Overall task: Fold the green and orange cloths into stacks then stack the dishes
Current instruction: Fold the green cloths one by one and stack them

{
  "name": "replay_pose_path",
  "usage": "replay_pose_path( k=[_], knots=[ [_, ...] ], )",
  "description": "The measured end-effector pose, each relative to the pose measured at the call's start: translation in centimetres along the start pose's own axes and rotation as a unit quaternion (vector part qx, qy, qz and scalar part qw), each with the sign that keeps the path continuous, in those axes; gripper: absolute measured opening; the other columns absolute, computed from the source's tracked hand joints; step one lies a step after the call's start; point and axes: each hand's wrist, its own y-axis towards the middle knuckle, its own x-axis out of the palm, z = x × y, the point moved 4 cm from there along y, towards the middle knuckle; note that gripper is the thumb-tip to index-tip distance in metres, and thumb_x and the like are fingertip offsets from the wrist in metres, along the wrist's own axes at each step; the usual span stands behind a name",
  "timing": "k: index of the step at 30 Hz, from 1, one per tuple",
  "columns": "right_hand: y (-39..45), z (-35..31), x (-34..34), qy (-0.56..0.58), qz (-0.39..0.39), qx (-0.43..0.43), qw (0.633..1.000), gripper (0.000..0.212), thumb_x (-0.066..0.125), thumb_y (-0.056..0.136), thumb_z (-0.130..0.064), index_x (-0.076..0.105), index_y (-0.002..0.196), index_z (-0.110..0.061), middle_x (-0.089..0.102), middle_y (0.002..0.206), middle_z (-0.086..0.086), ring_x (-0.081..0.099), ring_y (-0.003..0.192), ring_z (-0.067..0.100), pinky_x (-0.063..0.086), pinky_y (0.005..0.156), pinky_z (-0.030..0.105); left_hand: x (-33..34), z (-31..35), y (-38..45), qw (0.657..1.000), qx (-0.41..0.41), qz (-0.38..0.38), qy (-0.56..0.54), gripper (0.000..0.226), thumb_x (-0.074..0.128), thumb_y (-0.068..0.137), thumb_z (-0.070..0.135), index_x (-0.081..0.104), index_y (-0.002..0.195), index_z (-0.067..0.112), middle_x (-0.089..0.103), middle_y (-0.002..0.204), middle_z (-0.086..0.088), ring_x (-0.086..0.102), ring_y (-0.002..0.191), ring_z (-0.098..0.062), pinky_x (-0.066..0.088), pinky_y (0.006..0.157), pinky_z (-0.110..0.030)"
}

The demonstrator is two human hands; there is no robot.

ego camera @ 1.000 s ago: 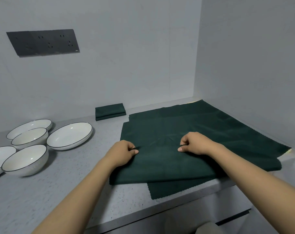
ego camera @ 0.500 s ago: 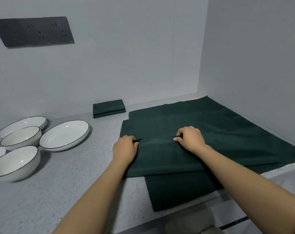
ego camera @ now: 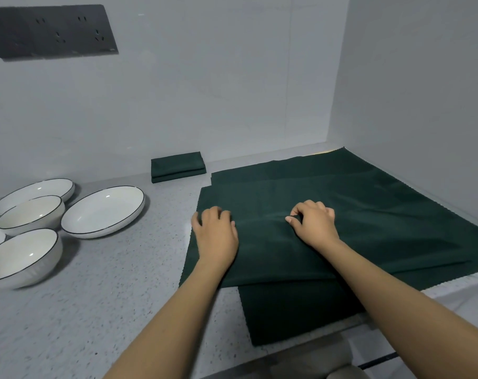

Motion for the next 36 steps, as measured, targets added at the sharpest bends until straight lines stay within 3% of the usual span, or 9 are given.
replay_pose_path(
  k=[2,4,8,11,14,20,26,30,36],
  knots=[
    [0.0,0.0,0.0,0.003,-0.001,0.002,1.0,0.018,0.053,0.093,-0.038,0.06,0.096,-0.021,0.055,0.106,-0.006,0.042,0.11,0.018,0.02,0.095,0.03,0.1,1.9,-0.9,0.997,0.043,-0.002,-0.067,0.03,0.045,0.093,0.02,0.068,0.108,0.01,0.057,0.12,-0.006,0.047,0.12,-0.022,0.012,0.112,-0.041],
    [0.0,-0.1,0.0,0.003,-0.005,0.004,1.0,0.018,0.052,0.093,-0.038,0.059,0.096,-0.022,0.055,0.106,-0.006,0.042,0.11,0.018,0.02,0.095,0.031,0.3,3.9,-1.7,0.991,0.063,-0.036,-0.114,0.039,0.038,0.09,0.022,0.068,0.11,0.007,0.058,0.125,-0.011,0.049,0.123,-0.028,0.023,0.111,-0.042],
    [0.0,-0.3,0.0,0.003,-0.009,0.0,1.0,0.017,0.051,0.093,-0.037,0.059,0.097,-0.023,0.054,0.107,-0.006,0.041,0.111,0.017,0.021,0.097,0.032,1.3,6.1,-2.7,0.98,0.051,-0.171,-0.088,0.051,0.03,0.099,0.03,0.03,0.148,0.014,0.021,0.157,-0.01,0.013,0.146,-0.023,0.005,0.119,-0.038],
    [-0.1,-0.1,0.0,-0.001,-0.012,-0.001,1.0,0.015,0.05,0.094,-0.037,0.058,0.096,-0.024,0.054,0.108,-0.007,0.042,0.111,0.017,0.022,0.098,0.033,1.6,6.4,-2.9,0.973,0.05,-0.222,-0.045,0.058,0.022,0.1,0.041,0.01,0.153,0.02,0.003,0.16,-0.009,-0.002,0.148,-0.022,-0.003,0.119,-0.041],
    [-0.1,-0.1,0.2,-0.005,-0.018,-0.005,1.0,0.015,0.049,0.094,-0.036,0.057,0.097,-0.024,0.054,0.108,-0.007,0.042,0.11,0.017,0.022,0.098,0.033,1.9,6.3,-3.2,0.967,0.052,-0.251,-0.016,0.059,0.018,0.1,0.045,0.004,0.153,0.024,-0.003,0.16,-0.009,-0.007,0.147,-0.022,-0.006,0.119,-0.042],
    [0.1,-0.2,0.3,-0.016,-0.016,-0.009,1.0,0.017,0.048,0.095,-0.036,0.057,0.1,-0.023,0.053,0.109,-0.005,0.041,0.111,0.018,0.021,0.098,0.033,1.5,8.6,-2.5,0.968,0.029,-0.249,-0.002,0.062,0.023,0.098,0.031,0.006,0.151,0.002,-0.007,0.159,-0.016,-0.009,0.147,-0.025,-0.008,0.119,-0.04],
    [0.0,-0.3,0.4,-0.038,-0.006,-0.021,0.999,0.018,0.046,0.095,-0.037,0.056,0.101,-0.024,0.053,0.111,-0.006,0.042,0.112,0.017,0.021,0.099,0.033,2.3,8.9,-3.0,0.964,0.023,-0.264,0.001,0.061,0.012,0.099,0.049,-0.002,0.153,0.025,-0.01,0.159,-0.01,-0.011,0.147,-0.024,-0.008,0.118,-0.045],
    [0.0,-0.4,0.2,-0.05,-0.01,-0.045,0.998,0.018,0.043,0.096,-0.035,0.055,0.104,-0.024,0.054,0.111,-0.005,0.042,0.112,0.018,0.018,0.101,0.034,2.3,7.9,-2.8,0.967,0.021,-0.254,0.019,0.061,0.012,0.098,0.053,-0.002,0.152,0.029,-0.009,0.16,-0.01,-0.01,0.147,-0.024,-0.007,0.118,-0.045],
    [0.0,5.9,-3.5,-0.103,-0.013,-0.051,0.993,0.015,0.041,0.097,-0.032,0.054,0.097,-0.024,0.058,0.098,-0.006,0.045,0.102,0.018,0.017,0.096,0.033,2.7,8.9,-3.0,0.97,0.03,-0.238,0.026,0.064,0.011,0.096,0.058,0.0,0.153,0.03,-0.007,0.16,-0.01,-0.008,0.147,-0.024,-0.005,0.119,-0.044]
  ],
)
